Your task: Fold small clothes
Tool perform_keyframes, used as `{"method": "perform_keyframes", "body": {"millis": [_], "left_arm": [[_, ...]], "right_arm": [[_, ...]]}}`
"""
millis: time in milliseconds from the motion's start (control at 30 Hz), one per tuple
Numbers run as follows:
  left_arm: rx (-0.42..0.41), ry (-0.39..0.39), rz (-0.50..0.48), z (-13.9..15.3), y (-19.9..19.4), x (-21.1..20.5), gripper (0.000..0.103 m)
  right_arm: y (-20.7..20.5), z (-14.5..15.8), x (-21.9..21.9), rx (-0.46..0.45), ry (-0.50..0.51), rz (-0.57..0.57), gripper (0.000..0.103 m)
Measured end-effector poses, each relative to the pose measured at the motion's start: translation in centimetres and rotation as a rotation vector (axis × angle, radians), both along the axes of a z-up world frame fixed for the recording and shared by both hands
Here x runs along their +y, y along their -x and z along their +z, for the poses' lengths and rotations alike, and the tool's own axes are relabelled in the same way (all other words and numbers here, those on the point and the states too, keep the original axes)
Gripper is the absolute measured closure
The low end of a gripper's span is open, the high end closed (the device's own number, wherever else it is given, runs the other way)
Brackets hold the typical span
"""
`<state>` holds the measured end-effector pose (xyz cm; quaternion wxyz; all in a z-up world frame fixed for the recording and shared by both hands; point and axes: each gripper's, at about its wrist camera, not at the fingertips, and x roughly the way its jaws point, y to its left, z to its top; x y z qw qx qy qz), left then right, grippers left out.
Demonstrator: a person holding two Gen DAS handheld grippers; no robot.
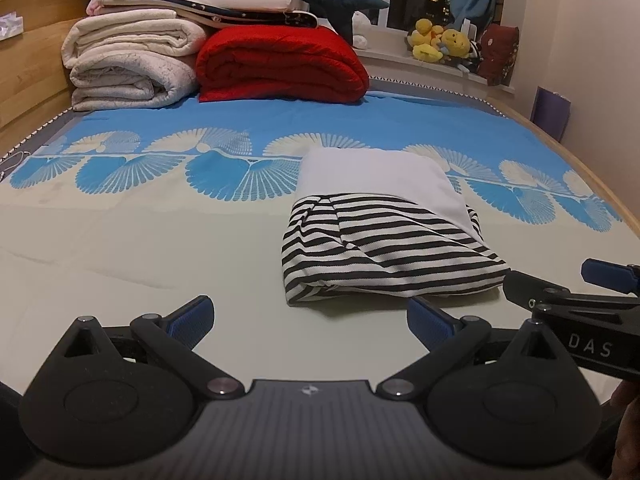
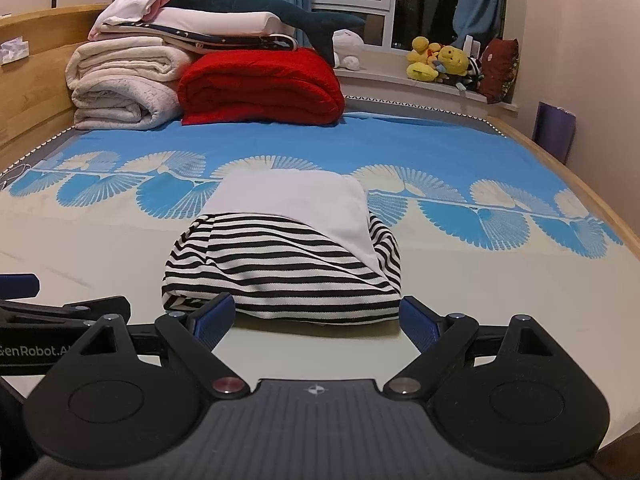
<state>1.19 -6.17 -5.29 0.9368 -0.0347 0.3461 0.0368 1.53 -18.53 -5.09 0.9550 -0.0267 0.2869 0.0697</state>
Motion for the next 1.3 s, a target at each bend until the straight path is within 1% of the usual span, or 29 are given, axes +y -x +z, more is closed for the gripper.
{"method": "perform_keyframes", "body": {"millis": [1067,1300], "left_arm": [[0.01,0.017,-0.003,-0.39,-0.12,0.23,0.0],[0.018,0.019,-0.007,-0.84,-0.11,0.34,0.0]], "right_arm": [[0.04,-0.27,0.17,0.007,0.003,-0.009,0.014],[0.07,-0.51,0.41,0.014,0.009,-0.015,0.014]]}}
